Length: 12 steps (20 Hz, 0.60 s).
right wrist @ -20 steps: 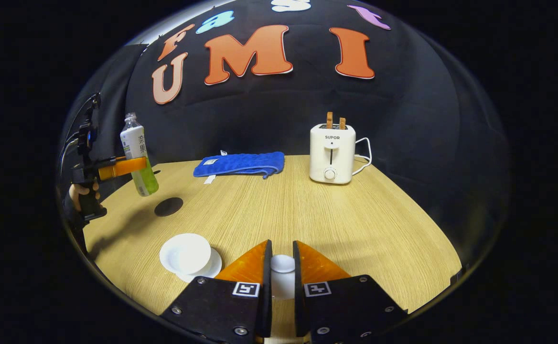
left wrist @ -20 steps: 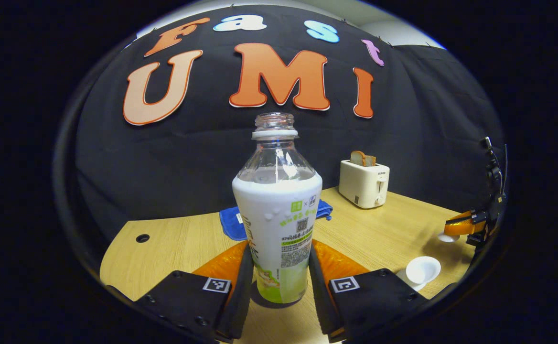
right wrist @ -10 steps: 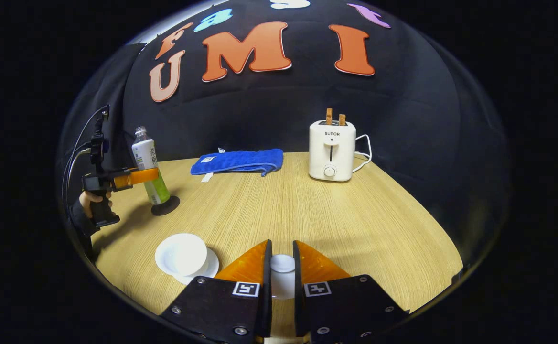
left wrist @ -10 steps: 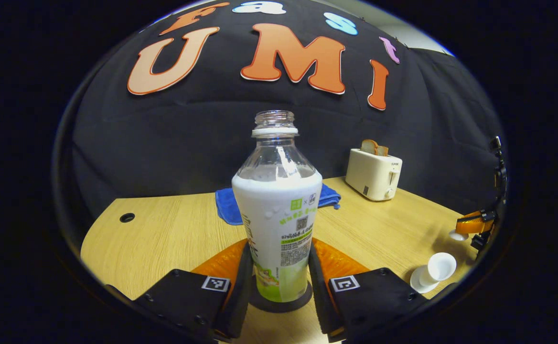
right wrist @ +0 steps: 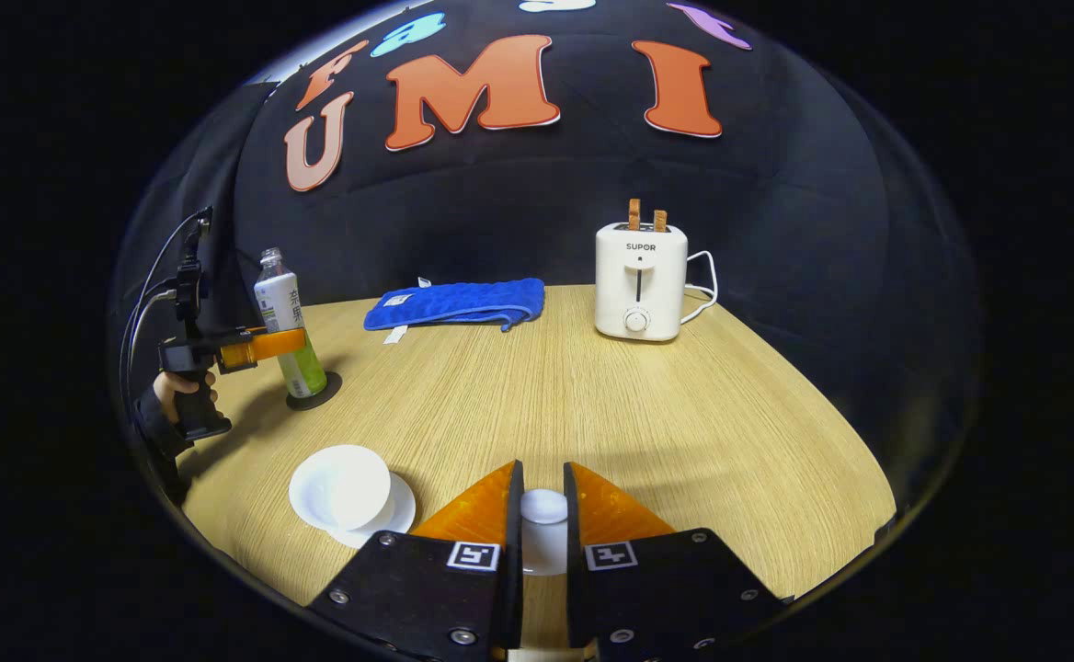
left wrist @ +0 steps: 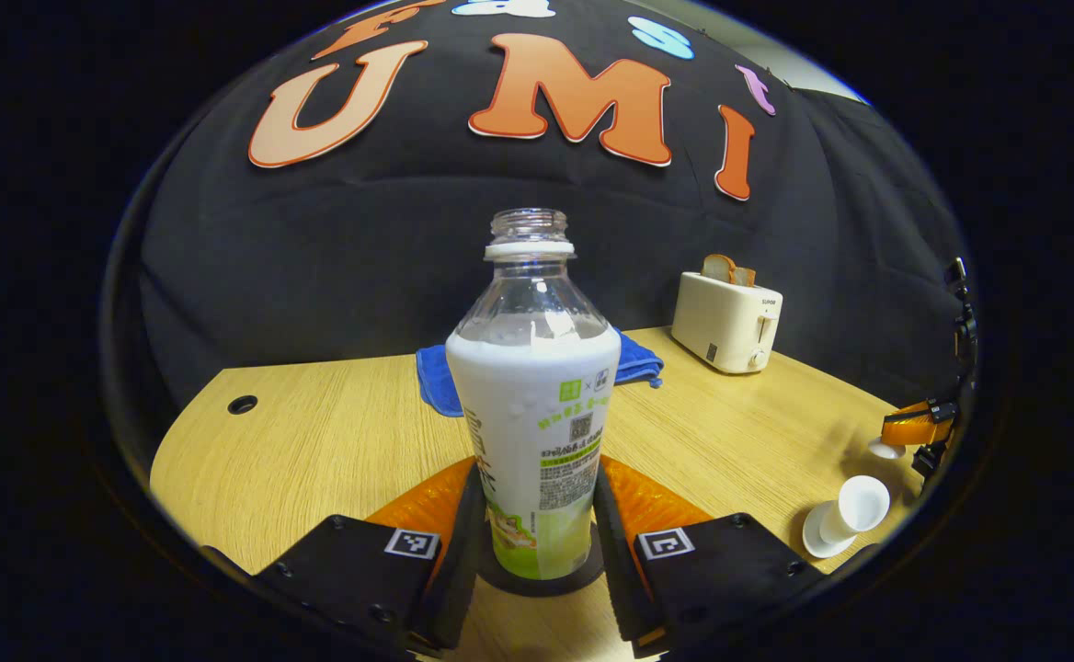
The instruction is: Open the teacup lid with one hand, grasp the water bottle and pour water into the teacup with the other hand; after pouring, place the water bottle on the coaster and then close the teacup lid.
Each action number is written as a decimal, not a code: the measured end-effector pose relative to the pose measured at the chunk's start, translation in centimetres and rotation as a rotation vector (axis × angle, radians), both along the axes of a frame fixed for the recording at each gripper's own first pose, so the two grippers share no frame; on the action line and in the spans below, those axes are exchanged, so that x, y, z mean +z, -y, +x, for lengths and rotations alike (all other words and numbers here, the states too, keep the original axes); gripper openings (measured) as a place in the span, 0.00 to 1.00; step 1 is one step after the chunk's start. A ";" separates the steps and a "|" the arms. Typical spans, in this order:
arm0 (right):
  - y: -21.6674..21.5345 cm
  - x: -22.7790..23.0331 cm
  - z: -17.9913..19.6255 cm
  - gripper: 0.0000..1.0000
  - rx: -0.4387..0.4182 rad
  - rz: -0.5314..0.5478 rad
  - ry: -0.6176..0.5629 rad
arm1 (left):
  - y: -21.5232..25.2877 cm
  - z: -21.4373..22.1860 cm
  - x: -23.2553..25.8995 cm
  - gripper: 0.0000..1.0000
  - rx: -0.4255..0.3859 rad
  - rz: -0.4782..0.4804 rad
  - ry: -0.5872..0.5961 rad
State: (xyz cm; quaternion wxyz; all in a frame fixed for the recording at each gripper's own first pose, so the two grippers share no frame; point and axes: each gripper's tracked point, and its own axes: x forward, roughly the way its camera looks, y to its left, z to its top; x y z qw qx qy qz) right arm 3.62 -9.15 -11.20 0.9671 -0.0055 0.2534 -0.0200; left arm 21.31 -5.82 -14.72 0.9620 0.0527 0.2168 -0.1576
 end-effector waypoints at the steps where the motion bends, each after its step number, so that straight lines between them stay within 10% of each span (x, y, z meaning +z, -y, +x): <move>1: 0.1 -0.1 0.0 0.19 0.000 0.001 -0.001 | 0.1 -0.1 0.1 0.63 -0.003 0.003 0.008; 12: 0.2 0.4 -0.4 0.19 -0.006 0.010 0.008 | 0.0 -0.3 -0.2 0.72 0.008 0.024 0.034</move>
